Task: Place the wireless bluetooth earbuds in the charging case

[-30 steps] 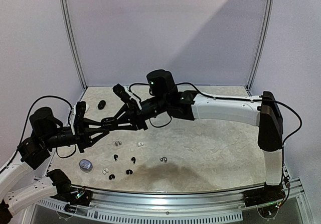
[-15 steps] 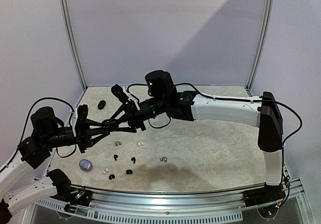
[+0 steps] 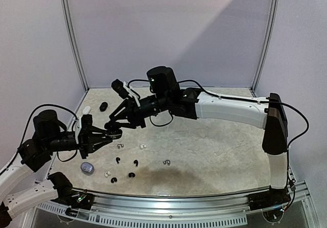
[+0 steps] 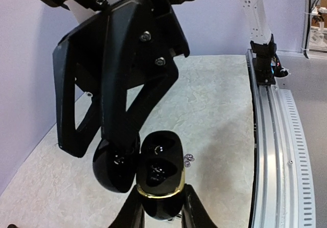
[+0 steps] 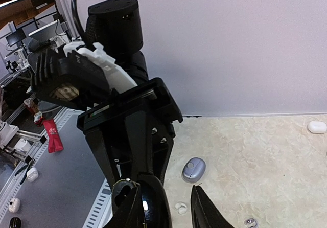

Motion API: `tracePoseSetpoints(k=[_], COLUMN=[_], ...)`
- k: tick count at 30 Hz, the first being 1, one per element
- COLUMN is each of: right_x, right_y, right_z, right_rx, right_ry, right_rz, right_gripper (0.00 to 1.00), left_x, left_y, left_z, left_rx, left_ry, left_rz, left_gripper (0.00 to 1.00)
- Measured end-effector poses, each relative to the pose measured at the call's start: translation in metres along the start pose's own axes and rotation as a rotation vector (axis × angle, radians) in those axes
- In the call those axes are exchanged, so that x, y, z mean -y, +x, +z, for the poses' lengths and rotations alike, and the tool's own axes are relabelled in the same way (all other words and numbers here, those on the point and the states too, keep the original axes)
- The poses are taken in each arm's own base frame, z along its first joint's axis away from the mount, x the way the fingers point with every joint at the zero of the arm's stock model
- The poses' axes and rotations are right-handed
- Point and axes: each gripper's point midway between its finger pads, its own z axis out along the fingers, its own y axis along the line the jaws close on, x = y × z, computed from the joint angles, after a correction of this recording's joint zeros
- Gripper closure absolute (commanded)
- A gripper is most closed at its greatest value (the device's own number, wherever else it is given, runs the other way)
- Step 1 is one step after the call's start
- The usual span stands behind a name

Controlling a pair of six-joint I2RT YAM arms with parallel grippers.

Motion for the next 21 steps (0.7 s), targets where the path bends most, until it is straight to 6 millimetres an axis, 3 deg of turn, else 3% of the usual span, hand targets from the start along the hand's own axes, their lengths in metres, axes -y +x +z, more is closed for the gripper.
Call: tracePoseSetpoints(k=[8, 21], right_x=[0.005, 0.012], right_y=[0.003, 0.001], right_z=[0.001, 0.005], right_rx=[-0.009, -0.018], right_ry=[0.012, 0.016], right_rz=[0.012, 0.069], right_gripper=[0.68, 0.54], left_x=[0.003, -0.007], left_y=[0.001, 0.013], left_z=[-0.001, 0.001], left_rx=[0.008, 0.076], left_ry=[0.005, -0.061], left_rz=[-0.051, -0.422], left_gripper=[1.0, 1.0])
